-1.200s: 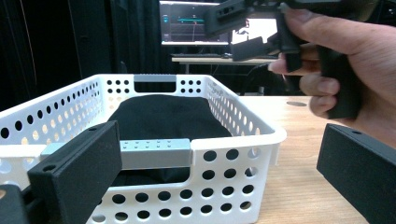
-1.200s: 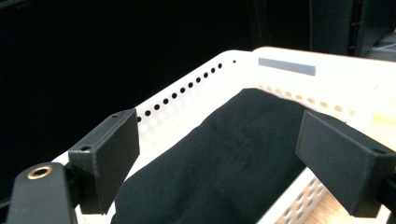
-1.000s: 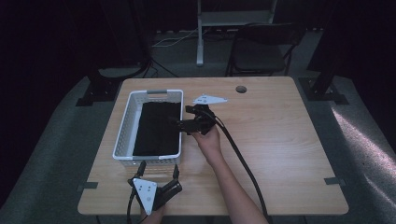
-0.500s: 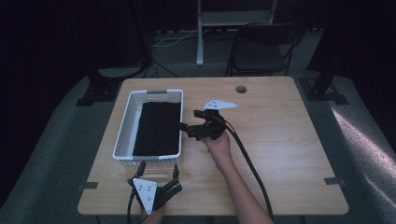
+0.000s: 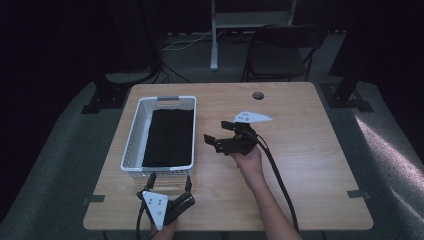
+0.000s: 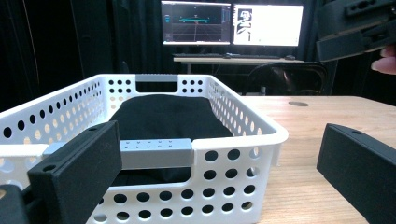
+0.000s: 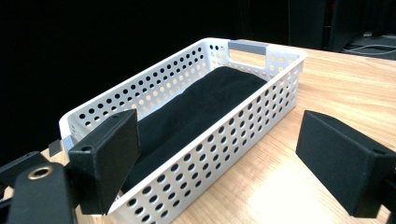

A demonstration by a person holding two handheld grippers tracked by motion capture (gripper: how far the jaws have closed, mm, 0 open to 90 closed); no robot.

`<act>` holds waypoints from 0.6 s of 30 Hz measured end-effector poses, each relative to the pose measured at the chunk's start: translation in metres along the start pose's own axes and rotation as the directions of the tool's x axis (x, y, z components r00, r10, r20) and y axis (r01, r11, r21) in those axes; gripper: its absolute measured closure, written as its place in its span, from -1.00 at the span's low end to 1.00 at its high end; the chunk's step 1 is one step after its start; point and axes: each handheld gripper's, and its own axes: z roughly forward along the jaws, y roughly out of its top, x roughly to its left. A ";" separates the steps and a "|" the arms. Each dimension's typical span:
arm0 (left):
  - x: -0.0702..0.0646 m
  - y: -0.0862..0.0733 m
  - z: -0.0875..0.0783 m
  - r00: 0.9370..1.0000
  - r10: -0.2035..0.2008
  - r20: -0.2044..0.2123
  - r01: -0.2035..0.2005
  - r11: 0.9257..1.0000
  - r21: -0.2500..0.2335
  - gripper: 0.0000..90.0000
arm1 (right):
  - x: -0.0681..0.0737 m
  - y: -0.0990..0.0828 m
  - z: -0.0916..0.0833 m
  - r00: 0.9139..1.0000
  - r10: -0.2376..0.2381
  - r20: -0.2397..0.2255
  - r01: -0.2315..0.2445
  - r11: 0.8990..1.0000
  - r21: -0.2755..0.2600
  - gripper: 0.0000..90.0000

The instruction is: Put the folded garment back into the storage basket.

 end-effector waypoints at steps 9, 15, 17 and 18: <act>0.000 0.000 0.000 1.000 0.001 -0.001 -0.001 1.000 -0.002 -0.98 | -0.006 -0.015 -0.018 1.000 0.002 0.021 -0.002 1.000 0.001 -0.71; 0.000 0.000 0.000 1.000 0.001 -0.003 -0.001 1.000 0.000 -0.98 | -0.010 -0.025 -0.037 0.999 -0.004 0.049 0.005 1.000 -0.002 -0.71; 0.000 0.000 0.000 1.000 0.001 -0.003 -0.001 1.000 0.000 -0.98 | -0.011 -0.026 -0.040 0.999 -0.003 0.054 0.003 1.000 -0.005 -0.71; 0.000 0.000 0.000 1.000 0.001 -0.003 -0.001 1.000 -0.001 -0.98 | -0.013 -0.030 -0.047 0.998 0.003 0.058 -0.003 1.000 -0.010 -0.72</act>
